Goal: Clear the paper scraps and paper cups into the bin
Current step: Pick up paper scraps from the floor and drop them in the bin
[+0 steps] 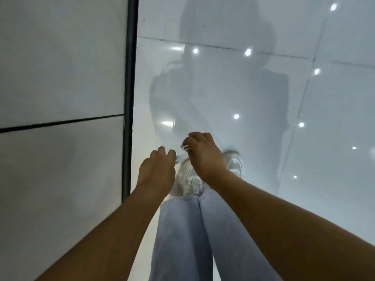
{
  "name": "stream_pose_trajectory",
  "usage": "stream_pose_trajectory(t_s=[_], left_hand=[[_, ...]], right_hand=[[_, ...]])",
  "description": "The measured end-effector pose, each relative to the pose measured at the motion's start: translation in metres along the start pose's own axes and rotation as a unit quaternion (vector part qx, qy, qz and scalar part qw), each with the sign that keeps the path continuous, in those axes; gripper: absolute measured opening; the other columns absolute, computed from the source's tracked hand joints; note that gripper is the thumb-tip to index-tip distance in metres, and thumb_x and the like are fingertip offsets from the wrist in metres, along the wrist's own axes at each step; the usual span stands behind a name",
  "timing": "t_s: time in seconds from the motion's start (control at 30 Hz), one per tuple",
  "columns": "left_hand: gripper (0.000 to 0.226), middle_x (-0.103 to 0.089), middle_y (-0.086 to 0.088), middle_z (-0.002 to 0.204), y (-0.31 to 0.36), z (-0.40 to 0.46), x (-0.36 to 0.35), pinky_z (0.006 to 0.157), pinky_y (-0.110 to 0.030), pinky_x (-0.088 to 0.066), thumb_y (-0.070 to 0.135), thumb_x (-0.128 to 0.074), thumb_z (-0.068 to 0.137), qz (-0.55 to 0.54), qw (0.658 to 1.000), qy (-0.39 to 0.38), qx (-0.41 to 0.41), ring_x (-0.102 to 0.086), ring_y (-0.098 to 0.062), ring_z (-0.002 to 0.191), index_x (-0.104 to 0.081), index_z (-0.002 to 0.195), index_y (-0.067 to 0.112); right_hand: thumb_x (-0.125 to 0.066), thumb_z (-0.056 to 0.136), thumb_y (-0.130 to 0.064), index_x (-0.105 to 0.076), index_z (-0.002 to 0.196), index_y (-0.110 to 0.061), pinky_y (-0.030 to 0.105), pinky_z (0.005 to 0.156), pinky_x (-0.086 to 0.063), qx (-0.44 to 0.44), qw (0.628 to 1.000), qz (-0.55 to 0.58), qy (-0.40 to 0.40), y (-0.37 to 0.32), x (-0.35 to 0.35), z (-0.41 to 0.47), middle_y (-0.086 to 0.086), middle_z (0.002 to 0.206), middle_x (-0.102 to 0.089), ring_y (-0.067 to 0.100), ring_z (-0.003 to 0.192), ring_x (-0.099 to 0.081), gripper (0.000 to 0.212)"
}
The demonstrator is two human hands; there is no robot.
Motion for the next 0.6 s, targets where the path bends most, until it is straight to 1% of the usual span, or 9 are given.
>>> stream_pose_trajectory(t_s=[0.07,0.2,0.3,0.43,0.53,0.6], left_hand=[[0.023,-0.051,-0.007,0.105,0.027,-0.022,0.052,0.062,-0.028,-0.031,0.014,-0.045,0.093,0.021,0.999,0.014,-0.037,-0.052,-0.022,0.095,-0.049,0.115,0.013],[0.027,-0.051,-0.013,0.108,0.079,-0.056,0.148,0.065,-0.034,-0.034,0.012,-0.046,0.091,0.062,0.992,0.027,-0.103,-0.05,-0.03,0.099,-0.049,0.118,0.009],[0.029,-0.05,-0.014,0.11,0.12,-0.084,0.2,0.07,-0.036,-0.038,0.011,-0.047,0.091,0.087,0.984,0.028,-0.151,-0.049,-0.031,0.101,-0.049,0.119,0.008],[0.027,-0.049,-0.012,0.109,0.171,-0.128,0.24,0.07,-0.037,-0.04,0.015,-0.046,0.092,0.102,0.975,0.022,-0.198,-0.049,-0.03,0.102,-0.05,0.119,0.009],[0.026,-0.05,-0.011,0.108,0.208,-0.162,0.255,0.069,-0.037,-0.041,0.017,-0.046,0.092,0.119,0.963,0.028,-0.238,-0.05,-0.029,0.1,-0.051,0.117,0.01],[0.025,-0.05,-0.011,0.107,0.23,-0.185,0.259,0.068,-0.036,-0.042,0.017,-0.046,0.091,0.126,0.956,0.027,-0.264,-0.051,-0.028,0.097,-0.052,0.115,0.009]], right_hand=[[-0.046,0.095,-0.006,-0.062,0.118,-0.014,0.036,0.087,-0.048,-0.034,0.999,0.026,0.011,-0.005,0.049,-0.032,0.003,0.128,-0.056,0.025,0.119,-0.043,0.029],[-0.047,0.091,-0.001,-0.065,0.114,-0.011,0.042,0.081,-0.049,-0.107,0.989,0.074,0.069,-0.008,0.145,-0.097,0.006,0.122,-0.059,0.027,0.114,-0.046,0.031],[-0.048,0.088,0.0,-0.065,0.114,-0.01,0.043,0.083,-0.049,-0.146,0.978,0.115,0.101,-0.007,0.197,-0.147,0.007,0.123,-0.057,0.029,0.114,-0.046,0.032],[-0.05,0.089,-0.004,-0.064,0.112,-0.013,0.041,0.083,-0.049,-0.188,0.958,0.159,0.15,-0.01,0.245,-0.218,0.005,0.122,-0.057,0.026,0.114,-0.046,0.029],[-0.05,0.091,-0.006,-0.064,0.115,-0.013,0.037,0.087,-0.047,-0.224,0.94,0.186,0.178,-0.011,0.258,-0.274,0.004,0.123,-0.057,0.025,0.114,-0.047,0.028],[-0.049,0.093,-0.008,-0.063,0.118,-0.013,0.032,0.09,-0.045,-0.267,0.922,0.204,0.193,-0.009,0.258,-0.31,0.005,0.125,-0.056,0.024,0.115,-0.048,0.029]])
Point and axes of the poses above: each hand's wrist, its own z-axis towards the middle knuckle, its own x-axis out of the back of the hand, y = z × x, the point moved 9 cm from there along z, towards the middle knuckle
